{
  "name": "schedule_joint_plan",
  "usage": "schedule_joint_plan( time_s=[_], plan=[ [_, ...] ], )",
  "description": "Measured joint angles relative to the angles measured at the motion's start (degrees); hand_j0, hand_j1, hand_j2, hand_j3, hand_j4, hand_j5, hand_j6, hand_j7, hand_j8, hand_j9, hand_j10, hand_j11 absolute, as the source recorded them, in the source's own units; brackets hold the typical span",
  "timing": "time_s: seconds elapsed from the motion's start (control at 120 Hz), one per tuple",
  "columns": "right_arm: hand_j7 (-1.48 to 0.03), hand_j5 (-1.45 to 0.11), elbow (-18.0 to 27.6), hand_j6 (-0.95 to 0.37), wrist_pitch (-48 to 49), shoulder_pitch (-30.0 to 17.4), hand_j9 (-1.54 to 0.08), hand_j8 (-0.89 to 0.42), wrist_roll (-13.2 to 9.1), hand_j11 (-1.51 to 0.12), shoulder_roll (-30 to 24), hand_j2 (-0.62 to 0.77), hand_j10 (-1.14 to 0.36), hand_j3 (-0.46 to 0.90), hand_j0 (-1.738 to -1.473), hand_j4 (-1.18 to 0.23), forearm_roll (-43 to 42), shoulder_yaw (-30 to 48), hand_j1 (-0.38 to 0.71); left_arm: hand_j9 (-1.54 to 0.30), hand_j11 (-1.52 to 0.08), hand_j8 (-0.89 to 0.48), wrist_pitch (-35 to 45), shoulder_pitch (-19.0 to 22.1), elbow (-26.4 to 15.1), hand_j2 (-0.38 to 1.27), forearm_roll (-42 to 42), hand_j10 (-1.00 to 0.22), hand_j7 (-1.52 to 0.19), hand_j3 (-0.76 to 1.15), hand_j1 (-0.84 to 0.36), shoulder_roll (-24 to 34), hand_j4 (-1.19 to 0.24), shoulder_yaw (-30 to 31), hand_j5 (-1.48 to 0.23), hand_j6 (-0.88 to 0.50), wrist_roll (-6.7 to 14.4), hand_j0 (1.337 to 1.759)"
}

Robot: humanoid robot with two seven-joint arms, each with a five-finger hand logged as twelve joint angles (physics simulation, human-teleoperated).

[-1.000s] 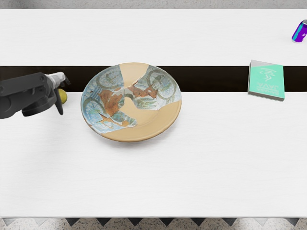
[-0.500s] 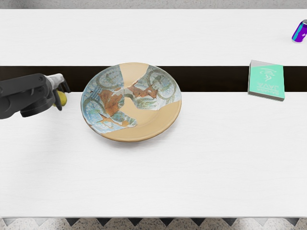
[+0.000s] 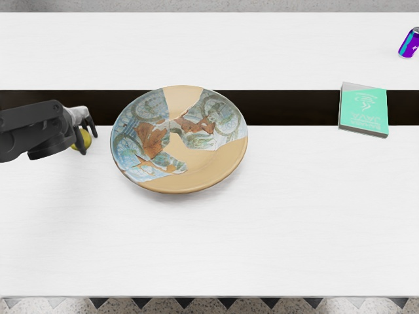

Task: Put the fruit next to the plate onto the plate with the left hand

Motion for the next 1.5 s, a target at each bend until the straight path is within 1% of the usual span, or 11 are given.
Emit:
schedule_joint_plan(
  time_s=[0.108,0.233,0.4,0.6,0.742,0.933,1.0,1.042,1.142,1.3,1.5],
  plan=[
    [-0.02,-0.02,0.0,-0.02,0.0,0.0,-0.02,-0.02,0.0,-0.02,0.0,0.0,-0.02,0.0,-1.658,-0.02,0.0,0.0,-0.33,-0.89,-0.9,-0.41,-0.55,-0.58,0.0,0.19,-1.73,-0.6,-0.86,0.0,-0.23,0.63,-0.7,-0.28,-0.83,-0.49,-0.01,1.649],
    [-0.02,-0.02,0.0,-0.02,0.0,0.01,-0.02,-0.02,0.0,-0.02,0.0,0.0,-0.02,0.0,-1.658,-0.02,0.0,0.0,-0.33,-0.91,-0.92,-0.41,-0.79,-1.46,0.0,0.21,-7.62,-0.6,-0.89,0.0,-0.23,1.3,-0.7,-2.16,-0.87,-0.49,-0.05,1.65],
    [-0.02,-0.02,0.0,-0.02,0.0,0.01,-0.02,-0.02,0.0,-0.02,0.0,0.0,-0.02,0.0,-1.658,-0.02,0.0,0.0,-0.33,-0.92,-0.92,-0.44,-1.54,-2.14,-0.05,0.33,-10.46,-0.63,-0.91,0.0,-0.23,5.26,-0.69,-10.95,-0.9,-0.52,-0.03,1.652],
    [-0.02,-0.02,0.0,-0.02,0.0,0.02,-0.02,-0.02,0.0,-0.02,0.0,0.0,-0.02,0.0,-1.658,-0.02,0.0,0.0,-0.33,-0.91,-0.92,-0.44,-4.44,-3.07,-0.13,0.43,-12.01,-0.64,-0.91,0.0,-0.26,4.69,-0.69,-19.89,-0.91,-0.52,-0.04,1.654],
    [-0.02,-0.02,0.0,-0.02,0.0,0.04,-0.02,-0.02,0.0,-0.02,0.0,0.0,-0.02,0.0,-1.658,-0.02,0.0,0.0,-0.33,-0.91,-0.92,-0.45,-7.33,-3.86,-0.2,0.36,-12.34,-0.63,-0.91,0.0,-0.25,-1.64,-0.69,-22.4,-0.91,-0.53,-0.02,1.654],
    [-0.02,-0.02,0.0,-0.02,0.0,0.03,-0.02,-0.02,0.0,-0.02,0.0,0.0,-0.02,0.0,-1.658,-0.02,0.0,0.0,-0.33,-0.92,-0.92,-0.46,-8.37,-2.17,-0.22,0.44,-12.56,-0.64,-0.91,0.0,-0.25,-8.46,-0.69,-21.8,-0.93,-0.56,-0.01,1.655],
    [-0.02,-0.02,0.0,-0.02,0.0,0.04,-0.02,-0.02,0.0,-0.02,0.0,0.0,-0.02,0.0,-1.658,-0.02,0.0,0.0,-0.33,-0.93,-0.92,-0.46,-8.45,-1.48,-0.19,0.51,-12.64,-0.63,-0.92,0.0,-0.27,-8.78,-0.68,-21.15,-0.94,-0.56,0.0,1.655],
    [-0.02,-0.02,0.0,-0.02,0.0,0.03,-0.02,-0.02,0.0,-0.02,0.0,0.0,-0.02,0.0,-1.658,-0.02,0.0,0.0,-0.33,-0.93,-0.92,-0.46,-8.5,-1.39,-0.16,0.47,-12.62,-0.63,-0.93,0.0,-0.27,-8.8,-0.68,-20.9,-0.95,-0.56,0.01,1.655],
    [-0.02,-0.02,0.0,-0.02,0.0,0.03,-0.02,-0.02,0.0,-0.02,0.0,0.0,-0.02,0.0,-1.658,-0.02,0.0,0.0,-0.33,-0.81,-0.81,-0.46,-8.4,-1.49,-0.12,0.33,-12.42,-0.6,-0.81,0.0,-0.24,-9.44,-0.61,-20.01,-0.83,-0.56,-0.01,1.656],
    [-0.02,-0.02,0.0,-0.02,0.0,0.05,-0.02,-0.02,0.0,-0.02,0.0,0.0,-0.02,0.0,-1.658,-0.02,0.0,0.0,-0.33,-0.4,-0.4,-0.23,-9.17,-2.77,-0.17,0.16,-12.51,-0.29,-0.39,0.0,0.06,-8.89,-0.3,-20.33,-0.4,-0.27,-0.03,1.657],
    [-0.02,-0.02,0.0,-0.02,0.0,0.05,-0.02,-0.02,0.0,-0.02,0.0,0.0,-0.02,0.0,-1.658,-0.02,0.0,0.0,-0.33,-0.16,-0.16,-0.09,-27.94,-1.69,-0.18,0.06,-22.19,-0.12,-0.16,0.0,0.23,2.6,-0.12,-32.45,-0.16,-0.11,-0.03,1.658]
  ],
)
